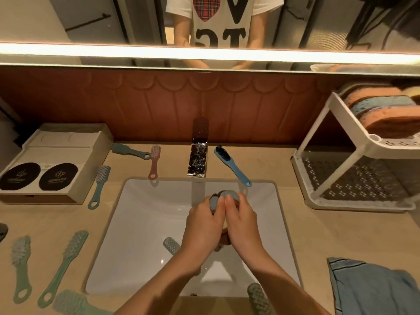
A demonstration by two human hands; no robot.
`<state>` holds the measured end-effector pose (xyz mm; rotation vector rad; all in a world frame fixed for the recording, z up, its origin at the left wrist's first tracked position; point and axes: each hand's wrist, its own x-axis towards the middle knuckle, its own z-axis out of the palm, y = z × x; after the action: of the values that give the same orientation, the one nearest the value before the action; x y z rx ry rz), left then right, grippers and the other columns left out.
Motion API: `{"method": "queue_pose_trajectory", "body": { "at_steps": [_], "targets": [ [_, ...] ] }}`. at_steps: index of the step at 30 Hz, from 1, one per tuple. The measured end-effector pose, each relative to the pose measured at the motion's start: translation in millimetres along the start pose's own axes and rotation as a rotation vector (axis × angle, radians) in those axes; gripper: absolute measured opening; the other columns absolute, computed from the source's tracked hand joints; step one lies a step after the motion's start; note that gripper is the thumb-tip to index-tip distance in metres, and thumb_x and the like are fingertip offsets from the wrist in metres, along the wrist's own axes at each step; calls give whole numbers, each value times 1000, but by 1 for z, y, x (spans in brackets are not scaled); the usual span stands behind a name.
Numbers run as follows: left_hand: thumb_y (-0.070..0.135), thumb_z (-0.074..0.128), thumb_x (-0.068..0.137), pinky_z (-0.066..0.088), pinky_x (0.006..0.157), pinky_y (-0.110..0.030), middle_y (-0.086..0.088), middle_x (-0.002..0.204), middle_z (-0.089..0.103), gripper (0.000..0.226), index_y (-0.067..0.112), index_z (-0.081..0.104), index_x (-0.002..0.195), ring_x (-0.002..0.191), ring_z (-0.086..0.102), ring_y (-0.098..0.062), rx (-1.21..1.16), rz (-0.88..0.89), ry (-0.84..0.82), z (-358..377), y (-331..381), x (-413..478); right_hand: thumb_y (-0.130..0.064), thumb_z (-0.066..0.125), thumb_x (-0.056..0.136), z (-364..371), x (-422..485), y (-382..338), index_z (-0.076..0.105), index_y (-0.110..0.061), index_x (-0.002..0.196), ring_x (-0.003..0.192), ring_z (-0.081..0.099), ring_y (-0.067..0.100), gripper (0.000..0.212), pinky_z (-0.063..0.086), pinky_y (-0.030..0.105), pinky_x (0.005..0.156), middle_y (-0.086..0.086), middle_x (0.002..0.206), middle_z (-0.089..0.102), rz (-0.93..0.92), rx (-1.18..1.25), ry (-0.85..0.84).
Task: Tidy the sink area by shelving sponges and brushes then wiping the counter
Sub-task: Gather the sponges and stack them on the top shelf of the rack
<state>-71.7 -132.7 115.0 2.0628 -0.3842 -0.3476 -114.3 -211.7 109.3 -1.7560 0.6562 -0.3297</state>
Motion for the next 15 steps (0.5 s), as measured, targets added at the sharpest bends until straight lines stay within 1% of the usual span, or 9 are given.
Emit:
{"method": "queue_pose_trajectory", "body": {
  "at_steps": [2,4,6,7,8,10,11,13,15],
  "targets": [
    [38,37,97,43,58,-18,5,73,65,35,20,65,86,69,61,-8,42,-5,-21,10,2,1,-31,41,96,-9,4,7,57,-14,96,76,61,3,23,45,15,60,-4,82,65,23,-4,-8],
    [38,38,97,38,53,-12,7,71,63,34,20,64,85,66,58,-3,72,-2,-31,15,4,2,-29,40,97,-15,7,9,57,-15,96,76,61,5,22,44,11,57,-2,84,65,34,-8,-32],
    [39,40,96,36,52,-11,8,71,62,30,22,62,83,66,57,-3,106,0,-49,19,12,4,-30,40,97,-28,11,11,56,-17,100,80,62,10,21,47,17,65,-1,89,65,33,-14,-61],
    [40,43,94,39,54,-13,8,72,61,27,24,60,83,68,58,-6,107,-2,-53,19,15,5,-32,39,97,-34,13,12,54,-19,105,84,62,13,21,48,21,69,1,93,65,40,-16,-85],
    [42,46,92,44,57,-19,8,74,62,22,27,59,84,71,60,-10,88,-13,-54,19,18,7,-34,38,97,-42,14,11,51,-21,111,87,62,14,22,50,25,71,1,97,65,56,-13,-120],
    [43,54,88,53,62,-33,8,79,63,13,31,58,87,76,63,-14,3,-55,-53,16,26,11,-41,38,96,-60,17,13,43,-29,119,92,62,16,27,55,35,74,-2,103,62,82,-6,-197],
    [42,56,87,56,65,-38,7,83,64,11,31,57,88,78,64,-14,-38,-71,-60,13,29,13,-44,39,95,-68,17,12,41,-33,121,94,62,16,28,56,37,73,-5,104,61,82,-18,-233],
    [41,58,86,57,70,-42,3,92,65,14,31,57,95,84,65,-17,-113,-101,-96,10,37,13,-44,42,94,-86,17,9,40,-39,122,97,60,12,29,55,32,71,-11,108,60,52,-17,-295],
    [43,57,87,58,69,-39,-2,101,64,24,28,56,106,89,65,-20,-199,-156,-164,7,46,13,-40,47,93,-102,18,3,43,-39,122,102,59,7,29,53,30,82,-10,114,60,12,24,-322]
  ]
}}
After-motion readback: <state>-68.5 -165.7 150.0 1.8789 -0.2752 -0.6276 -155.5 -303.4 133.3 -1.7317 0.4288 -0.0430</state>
